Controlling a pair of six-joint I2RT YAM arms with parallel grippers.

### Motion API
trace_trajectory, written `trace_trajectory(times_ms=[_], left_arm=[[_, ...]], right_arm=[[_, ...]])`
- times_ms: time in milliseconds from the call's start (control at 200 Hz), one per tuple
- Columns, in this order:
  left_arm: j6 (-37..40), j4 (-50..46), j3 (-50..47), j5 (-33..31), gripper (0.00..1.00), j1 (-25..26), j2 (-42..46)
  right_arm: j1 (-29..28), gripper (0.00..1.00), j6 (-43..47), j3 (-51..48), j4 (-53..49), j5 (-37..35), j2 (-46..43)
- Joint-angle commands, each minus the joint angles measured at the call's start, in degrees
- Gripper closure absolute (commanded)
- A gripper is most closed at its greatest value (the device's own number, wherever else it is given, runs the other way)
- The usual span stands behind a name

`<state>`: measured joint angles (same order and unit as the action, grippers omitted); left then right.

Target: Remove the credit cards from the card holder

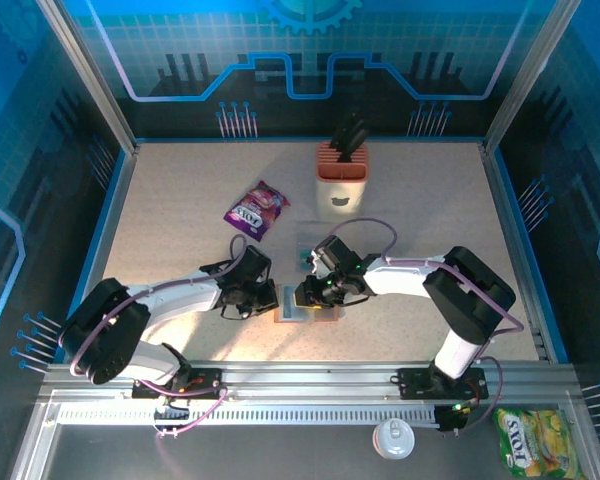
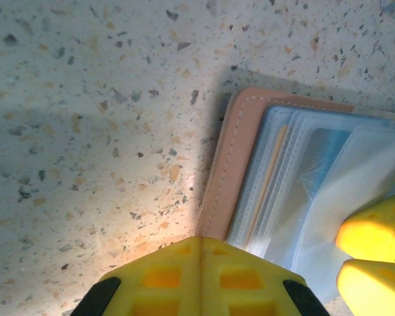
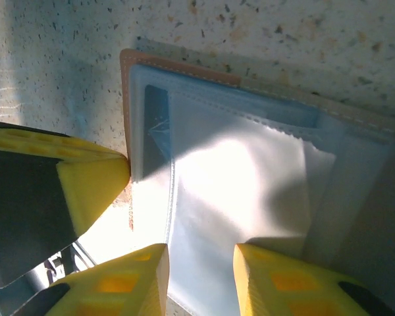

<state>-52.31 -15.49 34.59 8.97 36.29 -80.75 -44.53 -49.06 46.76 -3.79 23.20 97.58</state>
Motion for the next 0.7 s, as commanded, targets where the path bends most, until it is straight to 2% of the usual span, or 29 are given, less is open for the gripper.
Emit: trace_trajectory(times_ms=[0,245,695], left_arm=[[0.8,-2.8,1.2,-1.0,0.94,0.3,2.2],[-2.6,2.2,0.9,1.6,0.88,0.4,7.4],[-6.4,11.2,-0.7,7.3,0.73,0.3,2.1]], right_arm=[[0.8,0.66,0.9,-1.3,-1.1,0.2,-0.1],[1.0,0.67,-0.1,-2.8,1.3,0.3,-1.0],[4.2,0.73,-4.9,-9.2,14.3,7.1,-1.6]])
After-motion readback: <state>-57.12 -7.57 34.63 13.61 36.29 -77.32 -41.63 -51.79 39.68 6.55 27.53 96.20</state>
